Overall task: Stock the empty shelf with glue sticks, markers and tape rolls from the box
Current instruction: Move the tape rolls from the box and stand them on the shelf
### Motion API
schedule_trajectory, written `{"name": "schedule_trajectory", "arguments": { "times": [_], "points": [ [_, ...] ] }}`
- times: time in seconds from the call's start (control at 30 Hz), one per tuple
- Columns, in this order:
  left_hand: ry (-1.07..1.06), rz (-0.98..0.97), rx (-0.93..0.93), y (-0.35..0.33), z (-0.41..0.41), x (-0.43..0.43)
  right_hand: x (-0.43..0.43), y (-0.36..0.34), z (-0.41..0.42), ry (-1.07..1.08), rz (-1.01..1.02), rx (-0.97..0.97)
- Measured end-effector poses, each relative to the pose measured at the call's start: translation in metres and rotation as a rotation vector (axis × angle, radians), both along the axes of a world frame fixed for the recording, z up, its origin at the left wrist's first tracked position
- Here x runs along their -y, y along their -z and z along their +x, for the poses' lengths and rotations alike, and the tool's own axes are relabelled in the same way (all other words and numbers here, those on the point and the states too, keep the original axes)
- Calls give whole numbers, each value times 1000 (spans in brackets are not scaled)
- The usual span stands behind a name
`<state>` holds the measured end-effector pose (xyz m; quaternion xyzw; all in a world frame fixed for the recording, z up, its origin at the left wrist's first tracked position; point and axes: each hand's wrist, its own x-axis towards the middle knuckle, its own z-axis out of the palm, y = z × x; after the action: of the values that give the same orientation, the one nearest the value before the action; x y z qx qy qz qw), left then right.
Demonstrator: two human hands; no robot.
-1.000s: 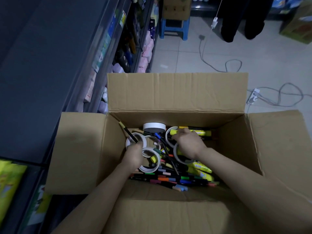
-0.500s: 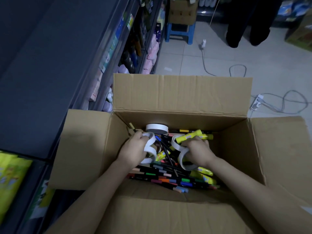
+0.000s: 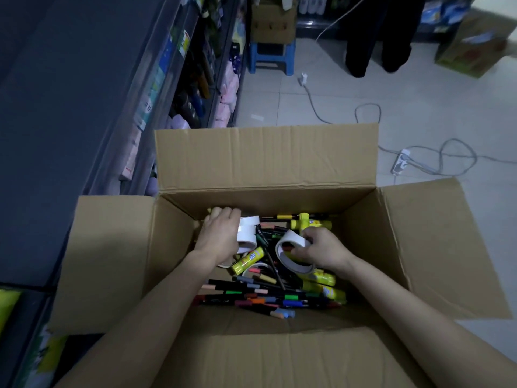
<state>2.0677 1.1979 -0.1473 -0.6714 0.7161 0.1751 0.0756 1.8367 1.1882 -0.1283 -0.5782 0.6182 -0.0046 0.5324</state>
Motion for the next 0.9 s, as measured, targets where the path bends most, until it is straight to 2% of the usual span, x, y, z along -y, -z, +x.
{"name": "schedule_trajectory", "arguments": {
  "times": [0.13, 0.23, 0.4, 0.57, 0.77, 0.9],
  "points": [
    [68, 56, 40, -8, -2, 4, -3, -4, -5, 60, 29, 34],
    [8, 102, -59, -17, 3, -2, -2, -7, -7, 103, 39, 66],
    [-295, 228, -388, -27, 16, -20, -3, -8, -6, 160, 53, 99],
    [-554, 179, -671, -41, 25, -35, -5, -8, 0, 150, 47, 77],
    [-1033, 107, -1335, -65, 35, -56, -6, -15, 12, 124, 26, 93],
    [-1160, 172, -1603, -79, 38, -71, -7, -18, 24, 90, 3, 105]
  ]
}}
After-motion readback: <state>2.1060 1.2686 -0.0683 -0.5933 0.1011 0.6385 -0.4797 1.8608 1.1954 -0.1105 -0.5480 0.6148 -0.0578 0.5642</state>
